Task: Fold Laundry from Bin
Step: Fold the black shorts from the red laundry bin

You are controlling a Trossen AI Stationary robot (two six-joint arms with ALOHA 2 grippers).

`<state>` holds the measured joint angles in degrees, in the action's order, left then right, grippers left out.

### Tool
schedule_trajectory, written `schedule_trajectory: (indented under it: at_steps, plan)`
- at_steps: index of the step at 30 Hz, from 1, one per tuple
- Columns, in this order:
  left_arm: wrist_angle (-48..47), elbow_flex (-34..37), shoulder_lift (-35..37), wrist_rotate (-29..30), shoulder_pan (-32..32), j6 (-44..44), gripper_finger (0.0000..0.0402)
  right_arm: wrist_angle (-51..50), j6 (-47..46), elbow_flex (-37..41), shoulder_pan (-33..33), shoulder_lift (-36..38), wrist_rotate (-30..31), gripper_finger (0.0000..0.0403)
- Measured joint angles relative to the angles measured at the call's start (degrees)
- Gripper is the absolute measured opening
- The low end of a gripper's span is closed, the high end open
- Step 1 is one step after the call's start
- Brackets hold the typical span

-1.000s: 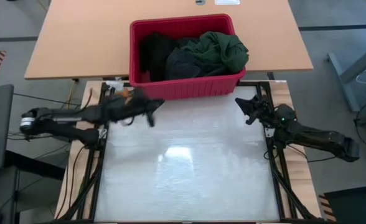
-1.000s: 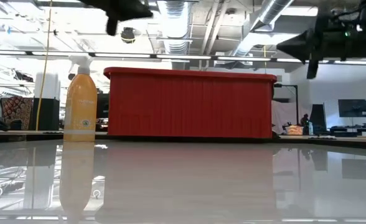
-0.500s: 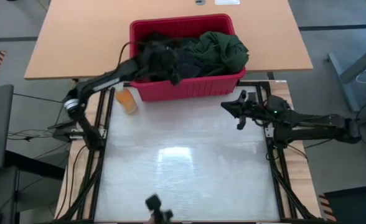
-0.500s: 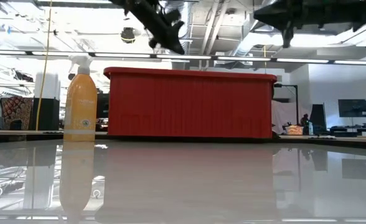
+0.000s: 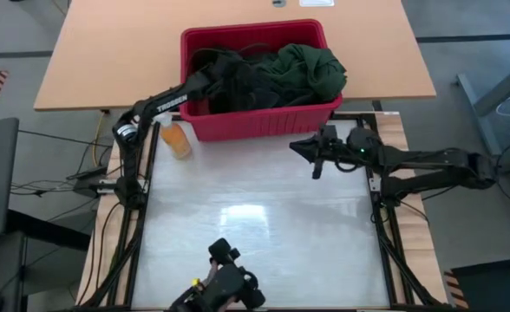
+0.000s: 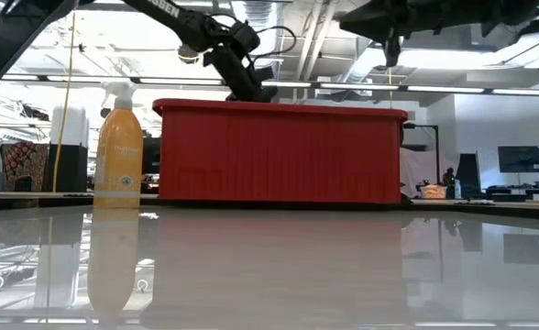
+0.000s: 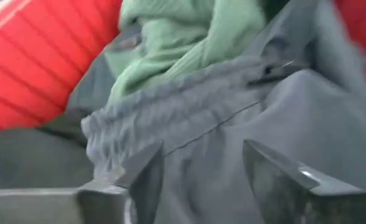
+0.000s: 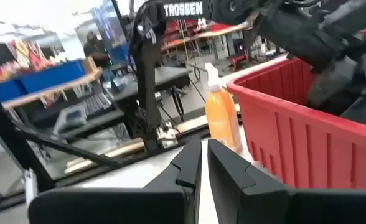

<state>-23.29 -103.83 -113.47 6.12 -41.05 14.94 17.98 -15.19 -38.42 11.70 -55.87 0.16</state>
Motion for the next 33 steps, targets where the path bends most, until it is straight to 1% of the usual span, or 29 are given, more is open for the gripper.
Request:
schedule_trajectory:
  at_steps: [2,4,7,10,11,14,17,24,26,27,29,32,33]
  plan:
    - [0.26,0.00,-0.27,0.34,-0.05,0.69,0.0243,-4.02,0.60,-2.27,0.69,-1.10,-0.02,0.0056]
    - [2.54,0.00,-0.27,0.39,-0.14,0.67,0.0253,-8.35,0.63,-4.70,2.03,-1.60,0.00,0.0056]
    - [6.79,-0.37,-0.24,0.48,-0.46,0.47,0.0255,-12.80,0.67,-7.24,4.13,-1.62,-0.02,0.0056]
    - [7.50,-1.15,-0.48,0.37,-1.16,0.44,0.0250,-13.84,0.69,-8.05,6.01,-1.49,-0.13,0.0056]
    - [7.03,-1.27,-0.70,0.25,-1.24,0.10,0.0248,-13.90,0.67,-8.06,6.46,-1.49,-0.48,0.0056]
    - [-0.14,-0.92,-1.37,-1.18,-2.06,-3.52,0.0245,-15.25,0.65,-8.06,7.64,-1.45,-2.07,0.0056]
    - [-1.25,-0.94,-2.81,-1.37,-2.07,-4.08,0.0245,-16.57,0.65,-8.06,8.31,-1.63,-3.40,0.0056]
    - [-2.26,-0.98,-8.00,-2.28,-2.01,-5.84,0.0241,-16.44,0.68,-8.06,8.72,-1.97,-3.45,0.0056]
    - [-2.33,-0.96,-8.55,-1.20,-1.64,-6.61,0.0220,-16.71,0.68,-8.06,8.71,-1.94,-3.45,0.0056]
    - [-2.40,-0.98,-8.55,-0.48,-1.37,-6.65,0.0200,-16.91,0.68,-8.06,8.70,-1.90,-3.45,0.0056]
    - [-2.77,-1.03,-8.55,1.16,-0.96,-6.33,0.0143,-16.86,0.66,-8.05,8.50,-1.76,-3.48,0.0056]
    - [-3.15,-1.00,-8.20,1.67,-0.66,-5.28,0.0036,-17.06,0.66,-8.06,8.24,-1.76,-3.45,0.0056]
    - [-3.19,-0.98,-7.67,1.65,-0.66,-5.20,0.0020,-17.18,0.66,-8.06,8.22,-1.76,-3.45,0.0056]
